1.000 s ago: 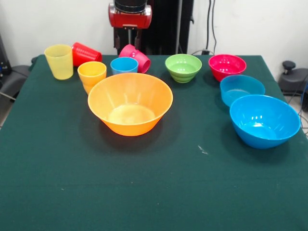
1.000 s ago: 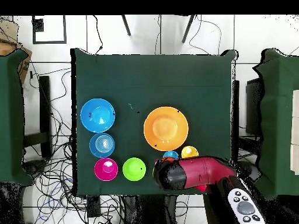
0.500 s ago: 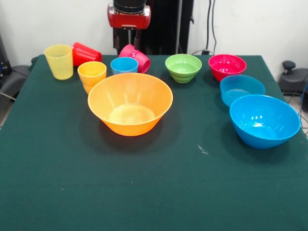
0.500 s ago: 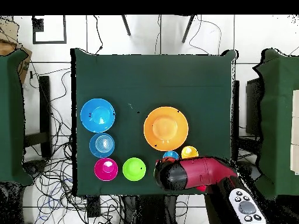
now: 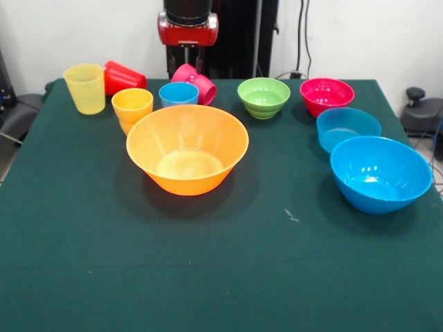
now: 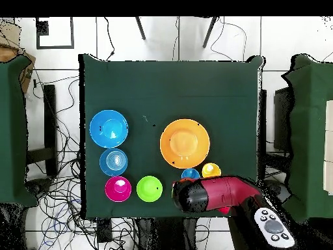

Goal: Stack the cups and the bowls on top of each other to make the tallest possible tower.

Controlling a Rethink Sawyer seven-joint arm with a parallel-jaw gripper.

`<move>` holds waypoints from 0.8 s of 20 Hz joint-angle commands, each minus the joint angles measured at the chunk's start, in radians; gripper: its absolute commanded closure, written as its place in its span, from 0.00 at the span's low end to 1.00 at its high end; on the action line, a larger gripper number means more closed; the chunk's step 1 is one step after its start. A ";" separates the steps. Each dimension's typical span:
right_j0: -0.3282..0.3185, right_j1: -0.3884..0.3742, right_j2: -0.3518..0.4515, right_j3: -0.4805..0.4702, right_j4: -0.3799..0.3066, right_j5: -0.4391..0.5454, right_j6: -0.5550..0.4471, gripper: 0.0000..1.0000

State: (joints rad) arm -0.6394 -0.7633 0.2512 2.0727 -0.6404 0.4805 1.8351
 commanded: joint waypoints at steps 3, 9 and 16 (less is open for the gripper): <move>0.044 0.094 -0.007 -0.029 -0.092 -0.051 0.021 0.00; 0.036 0.105 0.003 -0.033 -0.100 -0.062 0.017 0.00; 0.016 0.099 0.025 -0.026 -0.088 -0.041 -0.008 0.00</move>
State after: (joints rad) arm -0.6299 -0.7072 0.2446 2.0725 -0.6761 0.4803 1.8351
